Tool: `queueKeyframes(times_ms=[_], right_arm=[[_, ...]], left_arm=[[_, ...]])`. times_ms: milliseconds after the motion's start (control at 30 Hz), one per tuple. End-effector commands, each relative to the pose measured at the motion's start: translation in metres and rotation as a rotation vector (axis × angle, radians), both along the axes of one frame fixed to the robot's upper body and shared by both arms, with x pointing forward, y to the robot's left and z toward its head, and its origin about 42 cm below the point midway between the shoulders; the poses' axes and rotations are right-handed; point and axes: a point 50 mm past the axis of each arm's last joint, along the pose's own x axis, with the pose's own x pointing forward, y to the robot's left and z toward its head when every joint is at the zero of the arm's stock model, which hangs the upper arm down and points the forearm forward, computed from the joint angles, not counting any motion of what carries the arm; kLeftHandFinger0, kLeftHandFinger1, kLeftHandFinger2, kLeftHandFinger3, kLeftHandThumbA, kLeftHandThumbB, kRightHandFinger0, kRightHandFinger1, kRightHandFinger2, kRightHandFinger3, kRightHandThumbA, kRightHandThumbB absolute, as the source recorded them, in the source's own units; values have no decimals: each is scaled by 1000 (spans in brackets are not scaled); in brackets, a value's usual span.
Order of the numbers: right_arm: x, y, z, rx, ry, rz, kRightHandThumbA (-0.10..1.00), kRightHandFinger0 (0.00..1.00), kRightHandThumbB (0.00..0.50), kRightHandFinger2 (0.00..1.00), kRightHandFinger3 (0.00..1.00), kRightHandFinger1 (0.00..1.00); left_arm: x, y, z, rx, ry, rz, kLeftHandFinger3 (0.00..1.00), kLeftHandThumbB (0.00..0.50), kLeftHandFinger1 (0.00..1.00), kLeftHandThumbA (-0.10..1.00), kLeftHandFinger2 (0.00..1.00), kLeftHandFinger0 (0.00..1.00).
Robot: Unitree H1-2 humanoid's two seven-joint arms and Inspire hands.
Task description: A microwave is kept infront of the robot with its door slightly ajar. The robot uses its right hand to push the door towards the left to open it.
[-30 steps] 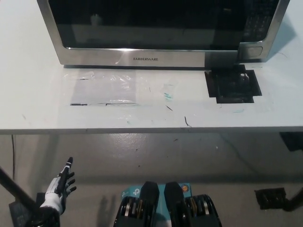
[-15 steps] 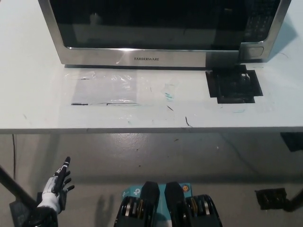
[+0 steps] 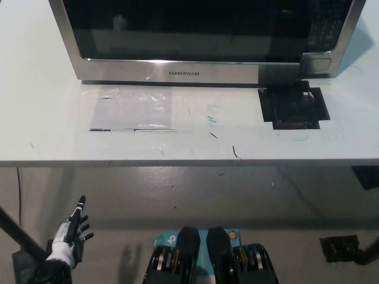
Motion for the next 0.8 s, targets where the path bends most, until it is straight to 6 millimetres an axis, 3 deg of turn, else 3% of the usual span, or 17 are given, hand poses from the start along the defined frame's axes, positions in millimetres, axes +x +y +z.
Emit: queueKeyframes(times_ms=[0,33,67,167,233,433,467,533,567,600,667,700,767], right_arm=[[21,25,26,-56,-65,89,400,417,131,656,848,591],[21,25,26,-57,-65,89,400,416,130,655,847,590],[30,35,28,-62,-69,119,408,400,137,658,842,584],[40,45,29,-79,-73,138,429,385,153,653,850,566],[54,59,32,-64,-73,174,431,379,148,634,834,569],[72,75,33,-42,-67,228,419,386,150,651,844,574],[81,82,35,-34,-73,250,389,354,127,646,854,556],[92,88,35,-29,-68,266,375,357,126,637,853,555],[97,91,36,-25,-67,273,366,365,118,635,848,557],[103,95,37,-20,-66,284,362,369,118,633,845,558],[115,103,39,-12,-55,307,371,375,125,642,846,560],[115,103,39,-12,-56,307,373,376,125,644,846,560],[130,113,44,-4,-45,318,358,323,130,624,858,520]], left_arm=[[5,9,9,57,-24,-24,1000,12,1000,874,1000,973],[5,9,9,57,-24,-24,1000,13,1000,876,1000,976],[5,9,8,-35,-29,25,1000,33,1000,767,1000,996],[6,9,9,78,-27,-33,1000,12,1000,879,1000,1000],[6,8,9,54,-14,-20,1000,9,1000,862,1000,1000],[3,8,7,71,-7,-37,1000,5,1000,874,1000,1000],[3,7,6,18,-18,6,1000,9,1000,780,1000,997],[1,4,5,11,-18,8,1000,7,1000,774,1000,989],[1,4,5,6,-17,13,1000,18,1000,765,1000,848],[2,4,5,-2,-15,21,1000,15,1000,757,1000,781],[2,4,5,22,-6,6,1000,13,1000,778,1000,914],[2,4,5,22,-6,6,1000,13,1000,780,1000,915],[2,4,6,-15,-20,22,1000,10,1000,746,1000,822]])
